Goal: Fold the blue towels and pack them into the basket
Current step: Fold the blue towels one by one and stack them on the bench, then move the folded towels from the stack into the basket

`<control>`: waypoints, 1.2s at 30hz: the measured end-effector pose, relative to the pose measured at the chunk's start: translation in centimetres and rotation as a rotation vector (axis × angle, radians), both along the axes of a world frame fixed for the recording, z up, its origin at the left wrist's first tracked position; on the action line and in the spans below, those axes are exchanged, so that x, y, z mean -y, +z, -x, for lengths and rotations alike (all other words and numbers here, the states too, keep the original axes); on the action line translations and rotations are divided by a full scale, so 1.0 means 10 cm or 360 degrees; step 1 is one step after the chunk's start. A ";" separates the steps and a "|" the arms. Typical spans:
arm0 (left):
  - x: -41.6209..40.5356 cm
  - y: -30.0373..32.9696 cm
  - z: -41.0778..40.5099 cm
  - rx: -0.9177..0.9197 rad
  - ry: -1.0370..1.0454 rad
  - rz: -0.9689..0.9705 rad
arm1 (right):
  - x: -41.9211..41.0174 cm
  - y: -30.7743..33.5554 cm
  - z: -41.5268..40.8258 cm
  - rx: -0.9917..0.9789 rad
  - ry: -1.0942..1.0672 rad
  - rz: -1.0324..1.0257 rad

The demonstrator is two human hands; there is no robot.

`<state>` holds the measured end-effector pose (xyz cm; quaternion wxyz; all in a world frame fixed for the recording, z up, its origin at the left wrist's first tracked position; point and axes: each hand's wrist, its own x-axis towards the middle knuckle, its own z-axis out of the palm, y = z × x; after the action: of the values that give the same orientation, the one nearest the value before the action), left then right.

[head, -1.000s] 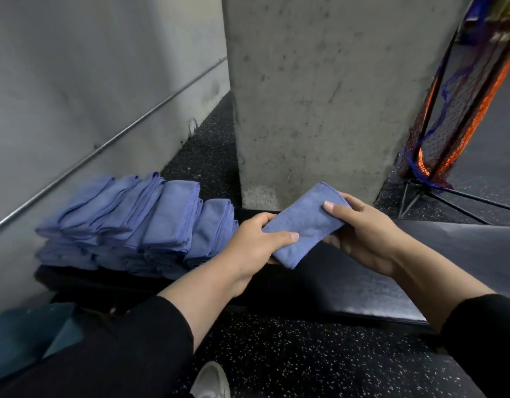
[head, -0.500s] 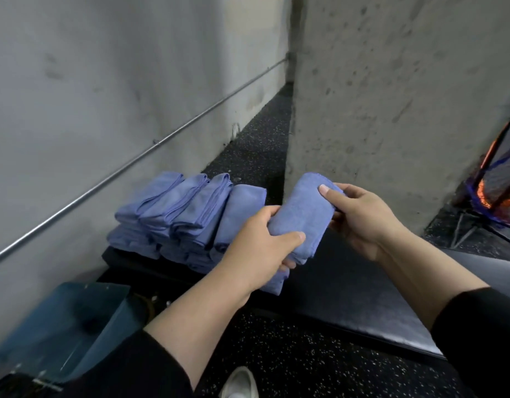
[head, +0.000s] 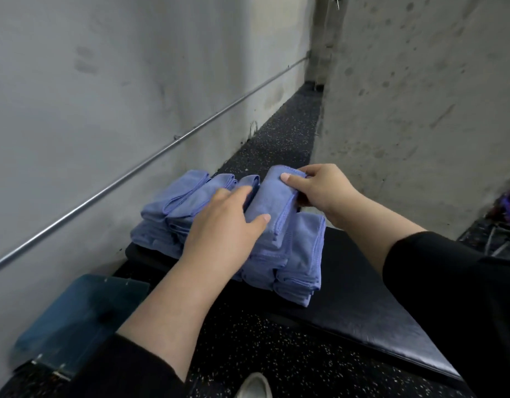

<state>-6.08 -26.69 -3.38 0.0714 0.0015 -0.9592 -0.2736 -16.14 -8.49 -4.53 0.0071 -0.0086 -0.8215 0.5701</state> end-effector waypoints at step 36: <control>2.18 -0.22 -0.43 -0.0343 0.0650 -0.0415 | 1.73 0.49 -1.18 -0.0579 0.0629 -0.0522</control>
<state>-1.74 -48.49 -5.60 0.2259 0.1750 -0.8825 -0.3735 -4.38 -25.83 0.36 0.0442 0.2545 -0.8736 0.4124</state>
